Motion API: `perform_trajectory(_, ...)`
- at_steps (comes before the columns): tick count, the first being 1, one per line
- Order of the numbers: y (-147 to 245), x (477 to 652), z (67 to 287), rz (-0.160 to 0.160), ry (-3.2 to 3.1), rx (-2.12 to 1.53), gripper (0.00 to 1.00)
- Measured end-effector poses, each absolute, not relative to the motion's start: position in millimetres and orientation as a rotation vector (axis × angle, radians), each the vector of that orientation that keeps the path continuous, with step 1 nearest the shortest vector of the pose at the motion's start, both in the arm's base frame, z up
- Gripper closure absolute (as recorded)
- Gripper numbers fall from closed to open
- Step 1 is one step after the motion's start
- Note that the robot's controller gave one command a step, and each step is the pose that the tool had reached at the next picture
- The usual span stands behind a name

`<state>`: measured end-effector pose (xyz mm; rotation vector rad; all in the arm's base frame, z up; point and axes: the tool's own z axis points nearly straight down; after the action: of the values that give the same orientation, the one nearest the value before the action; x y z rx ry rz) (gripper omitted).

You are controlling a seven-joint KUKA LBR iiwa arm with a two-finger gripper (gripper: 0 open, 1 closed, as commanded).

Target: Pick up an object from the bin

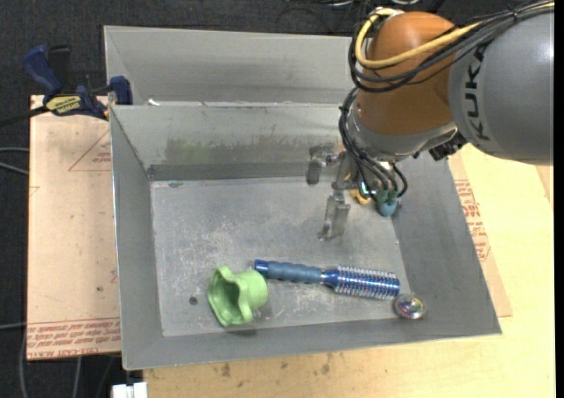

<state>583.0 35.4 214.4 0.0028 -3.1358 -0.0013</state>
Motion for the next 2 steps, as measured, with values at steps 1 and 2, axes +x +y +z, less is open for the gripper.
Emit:
perform_trajectory(1,-14,511.7,123,-0.001,-3.118,0.308,0.00)
perform_trajectory(2,-25,527.9,67,-0.002,-3.119,0.342,0.00)
